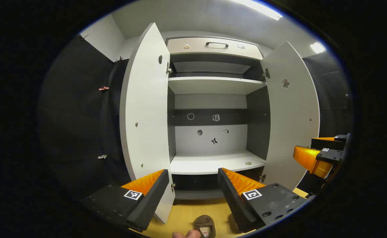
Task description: Grab one shoe with the right hand and put it into the shoe cabinet, grab the other shoe with the left hand and put it into the shoe cabinet; then close the right door with the right hand and the left door with the left hand.
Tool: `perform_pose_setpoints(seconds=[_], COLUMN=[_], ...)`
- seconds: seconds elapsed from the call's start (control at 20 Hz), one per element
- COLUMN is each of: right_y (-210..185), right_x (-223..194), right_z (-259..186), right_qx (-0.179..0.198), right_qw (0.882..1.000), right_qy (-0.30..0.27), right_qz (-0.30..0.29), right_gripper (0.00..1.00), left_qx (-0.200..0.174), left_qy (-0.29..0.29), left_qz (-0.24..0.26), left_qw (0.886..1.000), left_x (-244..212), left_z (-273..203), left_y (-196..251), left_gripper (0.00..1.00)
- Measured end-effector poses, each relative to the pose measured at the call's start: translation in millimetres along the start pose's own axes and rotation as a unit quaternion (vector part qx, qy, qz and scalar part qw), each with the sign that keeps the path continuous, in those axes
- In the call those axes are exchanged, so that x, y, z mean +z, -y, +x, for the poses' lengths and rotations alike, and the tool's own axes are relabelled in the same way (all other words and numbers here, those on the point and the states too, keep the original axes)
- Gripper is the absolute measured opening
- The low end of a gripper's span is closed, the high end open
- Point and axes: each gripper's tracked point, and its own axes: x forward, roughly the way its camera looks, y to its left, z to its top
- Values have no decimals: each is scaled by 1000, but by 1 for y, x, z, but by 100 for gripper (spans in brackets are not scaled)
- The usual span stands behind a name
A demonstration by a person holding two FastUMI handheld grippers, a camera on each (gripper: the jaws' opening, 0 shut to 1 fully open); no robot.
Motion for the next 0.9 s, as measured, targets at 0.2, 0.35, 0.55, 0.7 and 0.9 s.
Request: perform_pose_setpoints(seconds=[0.2, 0.35, 0.55, 0.7, 0.9], right_y=[-2, -2, -2, -4, -11], right_x=[0, 1, -2, -6, -25], right_z=[-1, -1, 0, 1, 1], right_qx=[2, 0, 1, 3, 15], right_qw=[1000, 1000, 1000, 1000, 1000], right_qy=[0, 3, -1, -6, -26], right_qz=[-1, 1, 3, 2, 1], right_gripper=[98, 98, 98, 98, 98], left_qx=[0, -1, 0, 2, 5], left_qy=[0, 2, 2, 1, 3], left_qz=[2, 4, 3, 2, 2], left_qw=[1000, 1000, 1000, 1000, 1000], left_x=[0, 1, 0, -1, -6], left_z=[-1, -2, -2, -2, -4], left_y=[-1, 0, -2, -4, -9], left_gripper=[95, 95, 95, 95, 95])
